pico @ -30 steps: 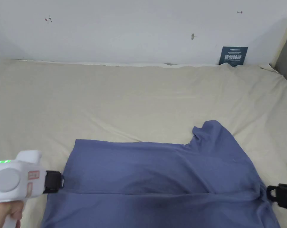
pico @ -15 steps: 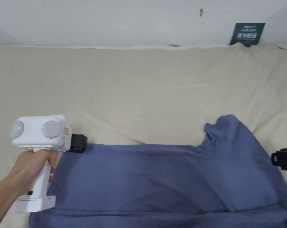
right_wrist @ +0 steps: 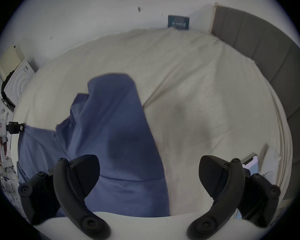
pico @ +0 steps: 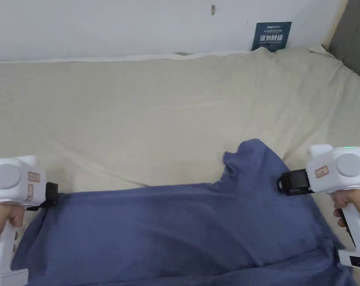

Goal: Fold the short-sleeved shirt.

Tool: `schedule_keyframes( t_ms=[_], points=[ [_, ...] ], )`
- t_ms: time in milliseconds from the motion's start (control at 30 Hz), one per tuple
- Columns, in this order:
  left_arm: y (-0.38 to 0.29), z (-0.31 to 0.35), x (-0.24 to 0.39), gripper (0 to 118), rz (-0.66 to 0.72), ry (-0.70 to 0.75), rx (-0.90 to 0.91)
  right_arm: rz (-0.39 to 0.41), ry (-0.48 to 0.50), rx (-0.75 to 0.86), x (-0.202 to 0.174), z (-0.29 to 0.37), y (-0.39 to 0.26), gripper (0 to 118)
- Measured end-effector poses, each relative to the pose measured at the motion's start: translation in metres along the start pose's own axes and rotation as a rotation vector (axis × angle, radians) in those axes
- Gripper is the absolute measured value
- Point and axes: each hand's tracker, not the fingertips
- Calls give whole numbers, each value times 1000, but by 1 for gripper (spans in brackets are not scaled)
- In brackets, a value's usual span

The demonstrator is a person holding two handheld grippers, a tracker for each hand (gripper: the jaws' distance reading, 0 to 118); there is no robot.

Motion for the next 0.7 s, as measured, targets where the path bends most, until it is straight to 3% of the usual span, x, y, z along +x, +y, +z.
schedule_keyframes(
  t_ms=[33,67,133,167,200,333,367,700],
  points=[
    [1,0,-1,13,6,-2,-5,-1,7,-4,2,-1,2,106],
    [2,0,-2,13,11,-5,-7,-3,18,-10,5,1,3,86],
    [1,1,-2,13,12,-7,-7,28,31,-7,10,-3,8,28],
    [2,0,-3,13,7,-8,-11,48,66,-2,13,1,8,8],
    [1,0,-4,13,6,-10,-11,45,62,8,14,5,7,2],
    [-2,11,-7,13,23,-22,1,62,73,40,25,5,11,1],
    [-3,16,-8,13,26,-25,8,59,46,93,16,30,3,1],
    [-26,75,-19,8,27,-79,66,-7,116,183,17,106,-28,1]
  ],
)
